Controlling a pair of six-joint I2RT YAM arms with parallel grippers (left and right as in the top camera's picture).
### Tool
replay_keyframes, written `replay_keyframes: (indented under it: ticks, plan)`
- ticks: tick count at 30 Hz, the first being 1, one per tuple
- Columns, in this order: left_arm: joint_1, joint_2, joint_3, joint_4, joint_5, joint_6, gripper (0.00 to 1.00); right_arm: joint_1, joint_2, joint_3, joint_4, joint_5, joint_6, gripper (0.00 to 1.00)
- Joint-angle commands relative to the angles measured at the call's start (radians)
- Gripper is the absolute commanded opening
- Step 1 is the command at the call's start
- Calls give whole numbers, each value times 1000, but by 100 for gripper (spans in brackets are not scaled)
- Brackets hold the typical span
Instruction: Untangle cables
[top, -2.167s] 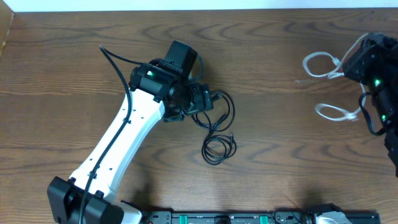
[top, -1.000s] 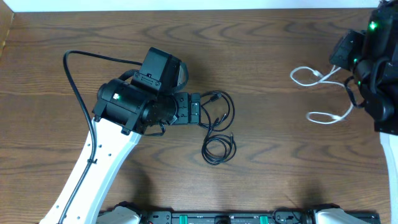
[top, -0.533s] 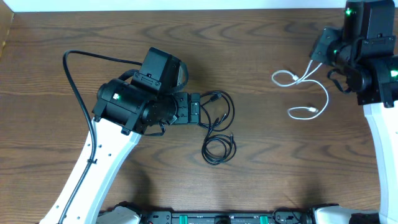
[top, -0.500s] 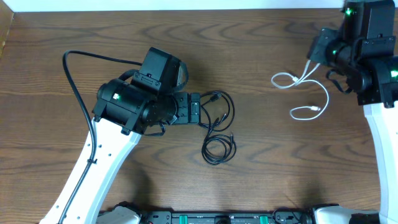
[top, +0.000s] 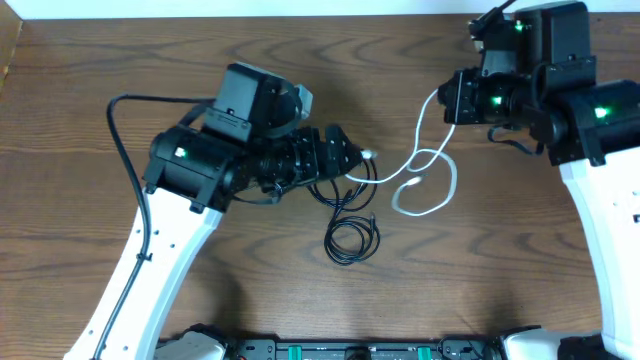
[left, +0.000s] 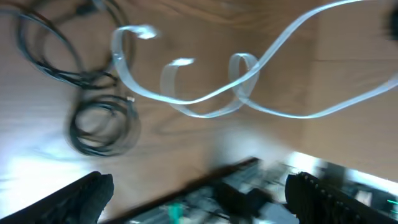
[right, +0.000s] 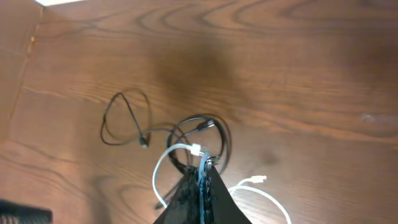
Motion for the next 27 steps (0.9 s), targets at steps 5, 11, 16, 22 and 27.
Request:
replay_keyframes:
  ticks: [5,11,16,22,27]
  plan:
    - [10,3,5,40,222,196,94,6,13,16,95,-19,367,2]
    - [10,3,5,73,189,292,93,61,31,16,115,-41,572,1]
    - [10,3,5,124,112,292,93,129,34,16,116,-61,639,1]
    - [-14,3,5,165,112,292,89,182,34,16,164,-60,828,2]
    - [-71,3,5,183,108,317,89,195,34,16,217,-61,875,2]
